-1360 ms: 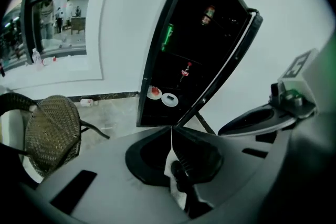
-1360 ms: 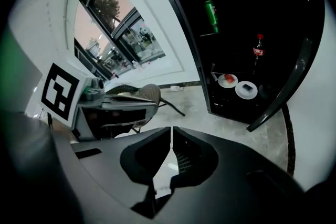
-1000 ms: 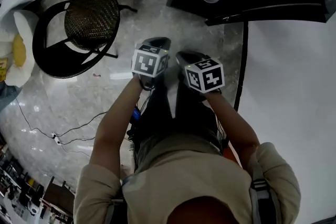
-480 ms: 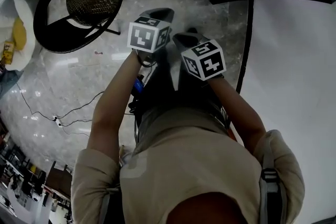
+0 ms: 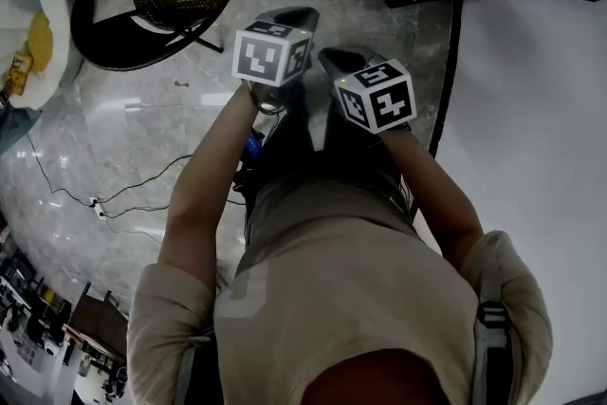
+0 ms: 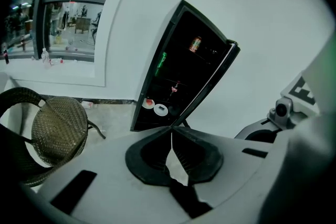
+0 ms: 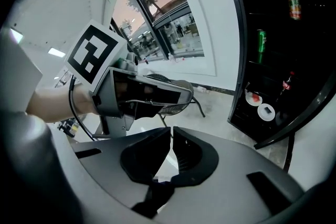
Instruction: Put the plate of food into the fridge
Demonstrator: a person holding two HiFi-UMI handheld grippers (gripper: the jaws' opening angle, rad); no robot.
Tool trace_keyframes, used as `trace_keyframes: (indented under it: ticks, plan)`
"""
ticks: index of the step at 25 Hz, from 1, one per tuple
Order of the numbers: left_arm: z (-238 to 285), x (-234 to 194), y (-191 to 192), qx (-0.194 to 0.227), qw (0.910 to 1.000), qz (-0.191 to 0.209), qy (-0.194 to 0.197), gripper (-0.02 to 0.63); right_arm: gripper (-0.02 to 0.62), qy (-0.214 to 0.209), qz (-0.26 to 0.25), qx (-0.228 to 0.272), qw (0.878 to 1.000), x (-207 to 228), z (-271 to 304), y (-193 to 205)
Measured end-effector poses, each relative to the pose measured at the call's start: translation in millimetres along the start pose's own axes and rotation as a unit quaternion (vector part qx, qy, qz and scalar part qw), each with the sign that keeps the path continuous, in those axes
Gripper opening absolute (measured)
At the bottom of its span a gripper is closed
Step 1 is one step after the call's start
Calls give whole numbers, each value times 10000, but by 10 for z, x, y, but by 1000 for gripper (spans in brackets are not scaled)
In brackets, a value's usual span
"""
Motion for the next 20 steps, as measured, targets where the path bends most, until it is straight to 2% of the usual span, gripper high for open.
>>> trace_keyframes:
  ticks: [12, 20]
  plan:
    - [-363, -29, 121, 186, 9998, 56, -88, 17, 29, 8, -444, -38, 9990, -346, 41, -21]
    - [-687, -3, 160, 341, 9993, 176, -16, 17, 29, 159, -611, 141, 9979, -472, -113, -160]
Point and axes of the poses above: the fingertips, and each gripper's own axes: z forward along the fingers, x to its right, y out of its underside, the point moved 10 cm from there along -z, backward along the fingers, and after that the axes turned 12 degrees about -y, right-handed, at the moved point
